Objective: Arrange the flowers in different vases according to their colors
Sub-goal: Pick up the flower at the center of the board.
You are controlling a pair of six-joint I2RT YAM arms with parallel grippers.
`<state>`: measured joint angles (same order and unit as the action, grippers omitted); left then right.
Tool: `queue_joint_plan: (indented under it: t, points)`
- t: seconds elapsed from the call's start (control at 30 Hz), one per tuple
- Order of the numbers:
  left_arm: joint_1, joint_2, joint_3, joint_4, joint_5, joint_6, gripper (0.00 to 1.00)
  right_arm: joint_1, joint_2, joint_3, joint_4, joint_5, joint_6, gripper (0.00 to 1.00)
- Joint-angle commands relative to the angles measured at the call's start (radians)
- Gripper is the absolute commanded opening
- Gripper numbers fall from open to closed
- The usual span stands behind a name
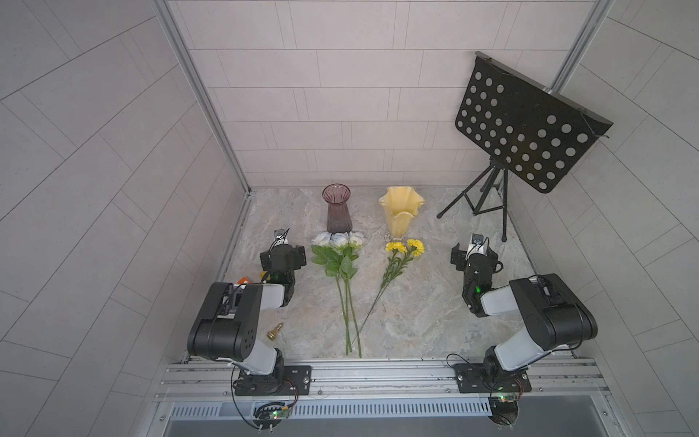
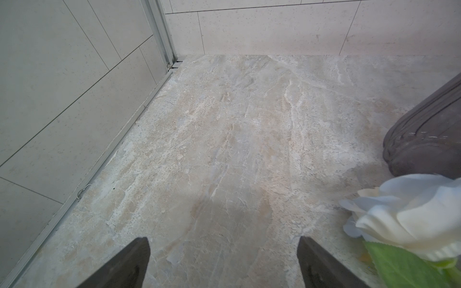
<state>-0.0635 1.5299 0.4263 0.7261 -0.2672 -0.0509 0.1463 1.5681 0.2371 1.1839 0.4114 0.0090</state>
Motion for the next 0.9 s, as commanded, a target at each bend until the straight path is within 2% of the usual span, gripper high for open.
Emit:
queue_joint_plan:
  t: [0.0, 0.07, 0.1, 0.17, 0.2, 0.23, 0.3, 0.33, 0.4, 0.5, 0.6, 0.77, 0.8, 0.83, 0.87]
  points:
    - [0.005, 0.001, 0.015, 0.015, -0.011, 0.008, 1.00, 0.179, -0.088, -0.055, 0.207, 0.219, -0.218, 1.00]
    - [0.004, 0.001, 0.015, 0.016, -0.011, 0.009, 1.00, 0.348, -0.197, 0.029, 0.076, 0.301, -0.389, 1.00]
    - [0.004, 0.001, 0.015, 0.015, -0.011, 0.008, 1.00, 0.428, -0.261, 0.102, -0.061, 0.334, -0.425, 1.00]
    - [0.004, 0.001, 0.015, 0.015, -0.009, 0.007, 1.00, 0.525, -0.364, 0.275, -0.501, 0.356, -0.351, 1.00]
    - [0.004, 0.001, 0.015, 0.014, -0.010, 0.007, 1.00, 0.536, -0.401, 0.370, -0.758, 0.333, -0.187, 1.00]
    - [0.004, 0.001, 0.015, 0.016, -0.010, 0.008, 1.00, 0.530, -0.426, 0.471, -1.002, 0.315, 0.037, 1.00]
    - [0.004, 0.001, 0.015, 0.015, -0.011, 0.009, 1.00, 0.522, -0.445, 0.563, -1.294, 0.308, 0.421, 1.00]
    - [0.004, 0.001, 0.016, 0.015, -0.012, 0.009, 1.00, 0.516, -0.456, 0.566, -1.375, 0.246, 0.531, 1.00]
    - [0.005, 0.001, 0.017, 0.015, -0.009, 0.009, 1.00, 0.489, -0.484, 0.528, -1.398, 0.043, 0.571, 1.00]
    - [0.005, 0.001, 0.015, 0.014, -0.010, 0.009, 1.00, 0.489, -0.535, 0.416, -1.311, -0.121, 0.538, 1.00]
    - [0.006, 0.003, 0.016, 0.013, -0.010, 0.007, 1.00, 0.489, -0.558, 0.289, -1.189, -0.147, 0.542, 1.00]
    - [-0.001, -0.019, 0.016, 0.012, 0.031, 0.040, 1.00, 0.490, -0.493, 0.281, -1.107, -0.205, 0.559, 1.00]
    - [-0.007, -0.048, 0.032, -0.038, 0.027, 0.050, 1.00, 0.489, -0.473, 0.288, -1.108, -0.209, 0.569, 1.00]
    - [-0.026, -0.096, 0.078, -0.161, -0.035, 0.036, 1.00, 0.489, -0.456, 0.300, -1.120, -0.209, 0.573, 1.00]
    - [-0.043, -0.142, 0.164, -0.382, -0.098, -0.038, 1.00, 0.489, -0.448, 0.313, -1.141, -0.198, 0.583, 0.99]
